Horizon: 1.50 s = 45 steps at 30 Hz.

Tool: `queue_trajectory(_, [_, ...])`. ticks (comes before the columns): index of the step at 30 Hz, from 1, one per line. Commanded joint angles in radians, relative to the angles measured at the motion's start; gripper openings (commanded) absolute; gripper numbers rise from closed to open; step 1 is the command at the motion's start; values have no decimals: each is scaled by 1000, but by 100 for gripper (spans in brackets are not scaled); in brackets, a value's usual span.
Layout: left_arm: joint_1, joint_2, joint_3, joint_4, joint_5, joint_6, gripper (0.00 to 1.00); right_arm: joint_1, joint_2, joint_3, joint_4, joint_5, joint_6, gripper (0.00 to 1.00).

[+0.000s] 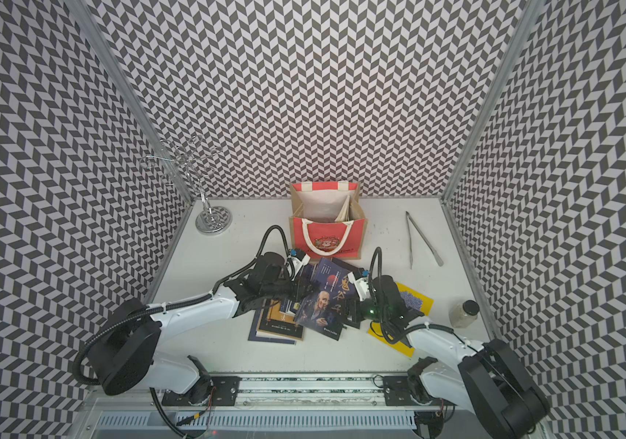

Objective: Put the books into the canvas bag
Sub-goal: Pick up the book from the book.

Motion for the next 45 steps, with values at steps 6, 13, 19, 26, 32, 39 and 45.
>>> queue_trajectory(6, [25,-206,138,-392,-107,297,0,22,-235,101,-72,83,-105,97])
queue_trajectory(13, [25,-464,149,-417,-100,519,0,12,-520,143,19,311,-151,98])
queue_trajectory(19, [25,-537,236,-547,-120,667,0,12,-471,270,-35,113,-315,96])
queue_trajectory(26, [25,-546,284,-639,-41,833,0,43,-361,419,-192,-27,-468,94])
queue_trajectory(32, [12,-547,293,-663,-23,957,0,164,-268,550,-401,69,-604,98])
queue_trajectory(39, [29,-592,263,-653,31,1022,0,289,-221,616,-577,289,-737,99])
queue_trajectory(45, [29,-701,224,-624,124,1033,0,291,-242,601,-544,316,-787,99])
